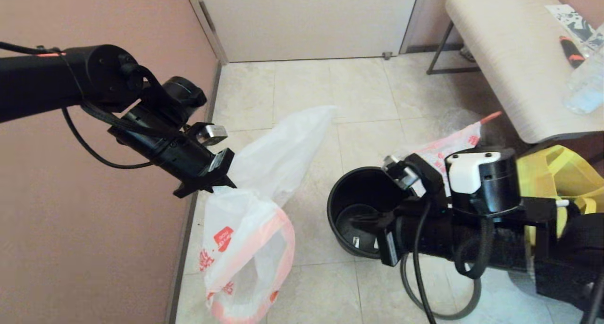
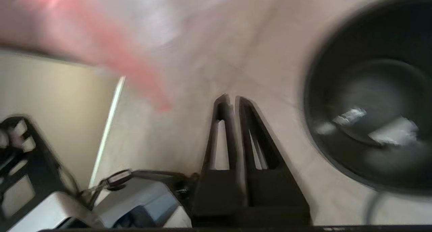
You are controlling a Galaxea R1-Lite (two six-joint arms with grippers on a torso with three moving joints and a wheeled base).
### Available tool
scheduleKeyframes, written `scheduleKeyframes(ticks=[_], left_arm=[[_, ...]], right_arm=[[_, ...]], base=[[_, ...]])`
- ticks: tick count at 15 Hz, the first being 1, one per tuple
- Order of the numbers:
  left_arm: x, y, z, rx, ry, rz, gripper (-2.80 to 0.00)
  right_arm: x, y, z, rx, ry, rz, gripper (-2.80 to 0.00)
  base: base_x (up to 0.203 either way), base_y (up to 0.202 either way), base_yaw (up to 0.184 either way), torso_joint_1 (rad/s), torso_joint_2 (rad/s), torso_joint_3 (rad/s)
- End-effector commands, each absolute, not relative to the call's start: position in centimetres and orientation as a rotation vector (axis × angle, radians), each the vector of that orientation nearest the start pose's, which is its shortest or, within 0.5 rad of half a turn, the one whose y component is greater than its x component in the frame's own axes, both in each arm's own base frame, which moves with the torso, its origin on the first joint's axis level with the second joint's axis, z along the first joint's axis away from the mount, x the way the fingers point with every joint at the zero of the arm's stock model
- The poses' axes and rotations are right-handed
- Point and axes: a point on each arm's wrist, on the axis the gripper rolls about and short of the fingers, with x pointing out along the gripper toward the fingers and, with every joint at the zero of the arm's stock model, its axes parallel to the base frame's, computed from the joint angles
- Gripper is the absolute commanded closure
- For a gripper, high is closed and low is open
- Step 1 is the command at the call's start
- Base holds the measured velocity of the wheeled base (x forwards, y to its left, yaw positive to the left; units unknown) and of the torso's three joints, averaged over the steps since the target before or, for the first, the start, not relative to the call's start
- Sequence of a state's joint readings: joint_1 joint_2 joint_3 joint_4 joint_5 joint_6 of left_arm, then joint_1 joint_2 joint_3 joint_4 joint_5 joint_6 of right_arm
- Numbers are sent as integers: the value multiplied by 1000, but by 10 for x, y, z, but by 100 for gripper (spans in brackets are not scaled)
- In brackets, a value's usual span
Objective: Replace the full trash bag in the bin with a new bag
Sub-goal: Put the new garbage bag on the trash can
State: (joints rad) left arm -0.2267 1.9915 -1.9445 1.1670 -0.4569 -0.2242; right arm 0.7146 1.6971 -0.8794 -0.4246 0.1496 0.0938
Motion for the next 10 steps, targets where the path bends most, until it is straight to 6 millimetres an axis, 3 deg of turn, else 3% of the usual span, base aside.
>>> scheduleKeyframes(ticks=[1, 8, 10], left_arm=[[333, -76, 247, -382, 1254, -443, 0], [336, -75, 254, -459, 1200, -480, 0], [335, -72, 256, -462, 1196, -476, 0]], right_arm=[[234, 229, 164, -62, 473, 880, -280], [257, 282, 138, -59, 350, 943, -280], [266, 297, 139, -56, 309, 926, -280]], base=[[0, 0, 0, 0, 0, 0], [0, 0, 0, 0, 0, 0], [0, 0, 0, 0, 0, 0]])
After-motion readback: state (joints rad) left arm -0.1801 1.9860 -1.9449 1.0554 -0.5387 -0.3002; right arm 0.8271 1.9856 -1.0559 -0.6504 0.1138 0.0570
